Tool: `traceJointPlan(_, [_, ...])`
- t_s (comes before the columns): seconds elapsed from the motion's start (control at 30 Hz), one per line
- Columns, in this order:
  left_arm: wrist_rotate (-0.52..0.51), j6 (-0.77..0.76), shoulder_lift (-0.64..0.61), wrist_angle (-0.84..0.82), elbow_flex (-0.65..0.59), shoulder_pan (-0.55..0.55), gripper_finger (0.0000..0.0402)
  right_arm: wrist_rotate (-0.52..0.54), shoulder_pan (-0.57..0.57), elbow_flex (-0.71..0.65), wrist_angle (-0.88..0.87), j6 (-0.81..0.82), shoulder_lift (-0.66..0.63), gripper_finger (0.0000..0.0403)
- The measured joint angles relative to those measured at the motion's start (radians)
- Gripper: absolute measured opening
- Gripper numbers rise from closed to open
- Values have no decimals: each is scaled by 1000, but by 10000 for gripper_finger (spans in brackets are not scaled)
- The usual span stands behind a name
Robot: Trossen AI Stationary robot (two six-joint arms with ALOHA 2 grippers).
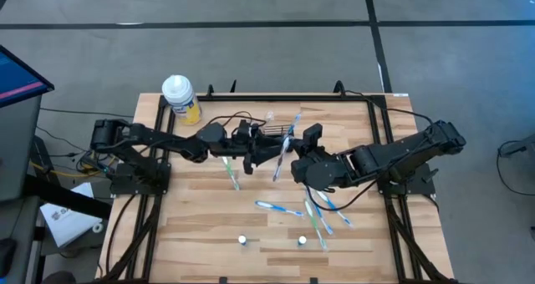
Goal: Pick & Place toothbrushing station
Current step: Put the purple toothbrush into the black mesh organizer
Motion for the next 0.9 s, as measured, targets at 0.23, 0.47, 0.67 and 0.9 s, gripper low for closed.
traceJointPlan(0.23, [0,-1,27,29,4,4,216,-7,0,0,11,0,0,0])
traceJointPlan(0.47, [36,-2,51,45,27,-5,214,-11,0,0,18,1,0,0])
traceJointPlan(0.67, [46,-1,65,54,39,-16,211,-27,0,0,19,1,0,0])
traceJointPlan(0.9, [48,0,79,47,40,-11,167,-27,0,0,22,5,0,0])
